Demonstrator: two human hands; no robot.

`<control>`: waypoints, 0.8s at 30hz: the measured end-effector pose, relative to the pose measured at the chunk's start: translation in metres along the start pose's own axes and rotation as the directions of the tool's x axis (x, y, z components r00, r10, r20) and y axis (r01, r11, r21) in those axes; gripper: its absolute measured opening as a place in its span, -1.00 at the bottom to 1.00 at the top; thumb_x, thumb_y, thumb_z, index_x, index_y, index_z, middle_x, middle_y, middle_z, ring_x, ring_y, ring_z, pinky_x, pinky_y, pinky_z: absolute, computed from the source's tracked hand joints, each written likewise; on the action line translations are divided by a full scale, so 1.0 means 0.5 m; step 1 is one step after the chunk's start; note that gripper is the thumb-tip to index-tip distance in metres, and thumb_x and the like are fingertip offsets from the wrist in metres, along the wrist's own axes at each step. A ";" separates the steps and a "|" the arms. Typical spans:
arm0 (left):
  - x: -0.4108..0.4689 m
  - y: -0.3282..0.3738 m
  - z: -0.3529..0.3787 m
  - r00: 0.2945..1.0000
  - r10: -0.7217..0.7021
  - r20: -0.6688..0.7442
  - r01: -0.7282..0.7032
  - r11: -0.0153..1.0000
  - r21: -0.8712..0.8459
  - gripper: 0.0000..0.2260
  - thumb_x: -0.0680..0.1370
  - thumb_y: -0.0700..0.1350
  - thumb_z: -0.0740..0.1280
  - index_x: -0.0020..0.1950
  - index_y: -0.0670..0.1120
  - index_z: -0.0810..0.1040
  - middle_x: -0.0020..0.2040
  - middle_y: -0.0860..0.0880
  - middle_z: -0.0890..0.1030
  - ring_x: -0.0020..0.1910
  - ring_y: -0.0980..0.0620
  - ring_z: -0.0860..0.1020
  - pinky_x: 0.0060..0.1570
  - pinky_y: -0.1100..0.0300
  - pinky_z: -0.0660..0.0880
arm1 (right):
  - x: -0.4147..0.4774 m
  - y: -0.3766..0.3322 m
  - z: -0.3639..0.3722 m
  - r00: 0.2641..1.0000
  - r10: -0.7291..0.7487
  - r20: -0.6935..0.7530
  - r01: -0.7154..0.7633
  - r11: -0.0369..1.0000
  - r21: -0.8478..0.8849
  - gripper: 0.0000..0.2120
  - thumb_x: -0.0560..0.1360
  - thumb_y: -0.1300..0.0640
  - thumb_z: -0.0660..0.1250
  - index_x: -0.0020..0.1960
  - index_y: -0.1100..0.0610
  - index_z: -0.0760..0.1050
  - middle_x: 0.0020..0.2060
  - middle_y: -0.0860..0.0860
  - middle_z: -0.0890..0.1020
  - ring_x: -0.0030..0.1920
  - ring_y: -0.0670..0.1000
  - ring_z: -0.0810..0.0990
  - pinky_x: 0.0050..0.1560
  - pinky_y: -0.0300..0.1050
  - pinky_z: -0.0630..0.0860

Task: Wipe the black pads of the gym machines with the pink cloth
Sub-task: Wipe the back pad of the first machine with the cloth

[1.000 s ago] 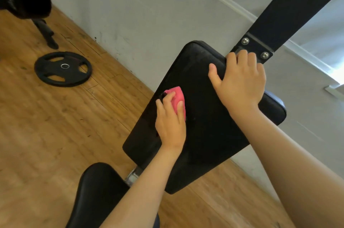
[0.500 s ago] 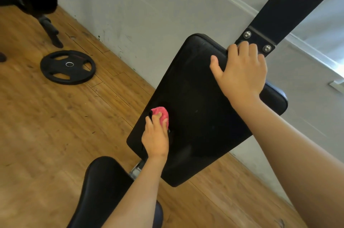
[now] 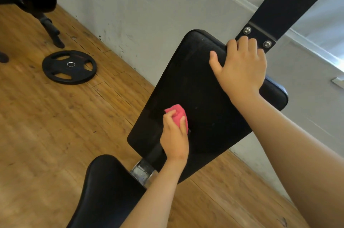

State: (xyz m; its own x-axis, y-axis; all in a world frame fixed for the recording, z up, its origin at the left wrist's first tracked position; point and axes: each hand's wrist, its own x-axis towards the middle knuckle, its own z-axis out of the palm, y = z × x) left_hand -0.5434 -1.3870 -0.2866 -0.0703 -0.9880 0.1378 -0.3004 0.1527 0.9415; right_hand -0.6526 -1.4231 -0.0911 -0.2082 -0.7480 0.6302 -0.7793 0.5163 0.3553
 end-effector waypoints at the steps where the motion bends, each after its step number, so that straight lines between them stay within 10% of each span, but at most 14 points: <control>1: -0.007 -0.016 0.010 1.000 0.014 0.001 -0.014 0.998 0.059 -0.71 0.60 0.13 0.12 0.22 -0.01 0.32 -0.04 0.06 0.55 -0.22 0.15 0.54 -0.34 0.36 0.36 | 0.000 0.001 0.001 1.000 0.000 -0.008 0.000 1.000 0.001 -0.46 0.59 -0.21 0.00 -0.01 0.24 0.47 -0.09 0.16 0.51 -0.07 0.16 0.45 -0.12 0.04 0.37; 11: -0.111 -0.233 -0.010 0.918 -0.352 0.181 0.231 0.848 0.477 -0.65 0.63 0.13 0.05 0.32 -0.04 0.20 -0.06 -0.05 0.61 -0.16 -0.03 0.62 -0.27 0.08 0.58 | -0.001 0.003 0.004 1.000 -0.015 -0.024 0.014 1.000 -0.015 -0.46 0.59 -0.21 -0.01 -0.02 0.24 0.46 -0.11 0.16 0.50 -0.09 0.15 0.43 -0.14 0.02 0.32; 19: -0.046 -0.099 -0.027 0.990 -0.141 -0.021 0.140 0.989 -0.041 -0.65 0.62 0.09 0.10 0.34 -0.03 0.28 0.20 -0.01 0.49 -0.02 0.02 0.57 -0.24 0.11 0.60 | -0.001 0.004 0.005 1.000 -0.015 -0.011 0.015 1.000 -0.004 -0.44 0.59 -0.22 -0.03 0.02 0.25 0.46 -0.06 0.17 0.50 -0.05 0.17 0.43 -0.10 0.05 0.35; 24: -0.018 -0.078 0.009 0.997 -0.069 -0.027 0.072 0.987 0.141 -0.59 0.61 0.15 0.08 0.34 -0.07 0.32 0.09 -0.04 0.57 -0.11 0.02 0.60 -0.25 0.14 0.57 | -0.001 0.003 0.004 1.000 -0.010 -0.011 0.010 1.000 -0.001 -0.43 0.59 -0.23 -0.03 0.04 0.25 0.46 -0.04 0.18 0.51 -0.02 0.18 0.44 -0.08 0.05 0.35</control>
State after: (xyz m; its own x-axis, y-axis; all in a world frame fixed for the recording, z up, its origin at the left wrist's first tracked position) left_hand -0.5356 -1.3839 -0.3259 -0.0234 -0.9965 0.0806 -0.4360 0.0827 0.8961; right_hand -0.6550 -1.4228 -0.0923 -0.1934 -0.7485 0.6343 -0.7806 0.5091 0.3627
